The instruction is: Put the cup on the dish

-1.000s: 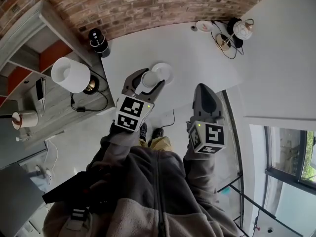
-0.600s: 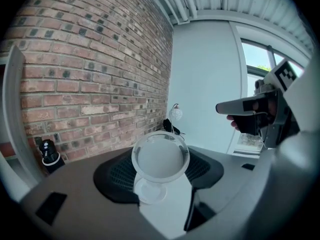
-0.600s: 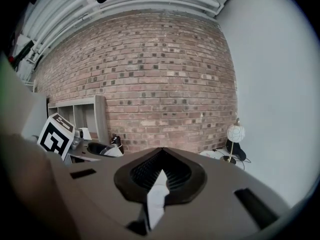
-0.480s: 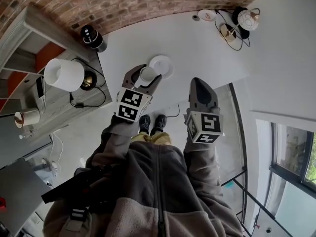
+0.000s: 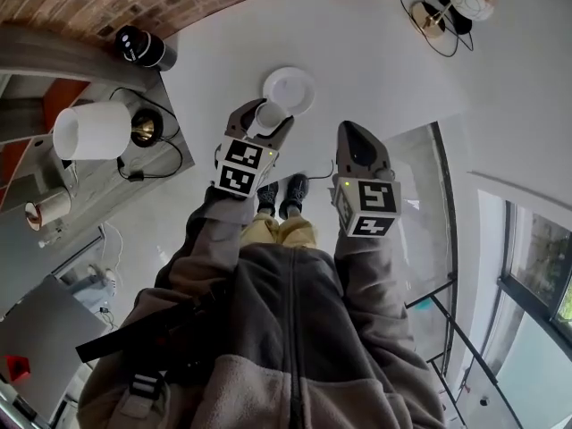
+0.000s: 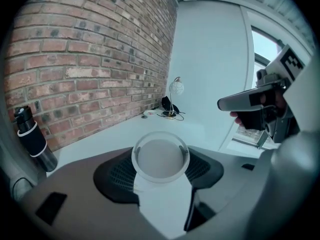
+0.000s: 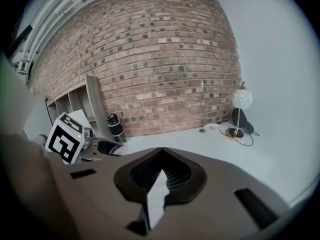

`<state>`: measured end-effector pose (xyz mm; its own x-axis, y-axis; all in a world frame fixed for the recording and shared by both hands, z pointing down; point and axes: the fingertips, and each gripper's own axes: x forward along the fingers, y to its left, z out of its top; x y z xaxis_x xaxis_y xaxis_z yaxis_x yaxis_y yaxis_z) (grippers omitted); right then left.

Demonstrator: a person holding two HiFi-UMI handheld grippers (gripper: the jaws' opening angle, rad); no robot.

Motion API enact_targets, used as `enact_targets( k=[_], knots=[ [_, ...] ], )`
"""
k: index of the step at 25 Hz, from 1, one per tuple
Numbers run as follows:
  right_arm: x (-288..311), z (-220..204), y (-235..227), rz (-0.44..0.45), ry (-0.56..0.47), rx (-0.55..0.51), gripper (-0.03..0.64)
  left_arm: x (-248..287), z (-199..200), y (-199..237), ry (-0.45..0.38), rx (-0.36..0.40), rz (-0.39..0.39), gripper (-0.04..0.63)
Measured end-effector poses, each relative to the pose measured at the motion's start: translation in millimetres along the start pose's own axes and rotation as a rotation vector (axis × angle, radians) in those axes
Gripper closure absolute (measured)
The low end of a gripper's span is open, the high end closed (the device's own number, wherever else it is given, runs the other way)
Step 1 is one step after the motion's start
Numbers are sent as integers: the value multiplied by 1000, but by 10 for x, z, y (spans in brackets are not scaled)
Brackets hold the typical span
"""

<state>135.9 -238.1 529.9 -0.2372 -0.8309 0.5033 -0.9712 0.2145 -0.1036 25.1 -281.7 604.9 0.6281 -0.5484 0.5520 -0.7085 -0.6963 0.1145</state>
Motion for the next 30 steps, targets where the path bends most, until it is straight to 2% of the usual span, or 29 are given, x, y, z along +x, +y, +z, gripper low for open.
enact_targets(
  k=[9,30],
  knots=[
    [249,-406,-187,6,87,39,615,482,-286,103,81,11,1,327],
    [562,-906,-442,-1,186,92,615,1343,-797,330,171,70,21,327]
  ],
)
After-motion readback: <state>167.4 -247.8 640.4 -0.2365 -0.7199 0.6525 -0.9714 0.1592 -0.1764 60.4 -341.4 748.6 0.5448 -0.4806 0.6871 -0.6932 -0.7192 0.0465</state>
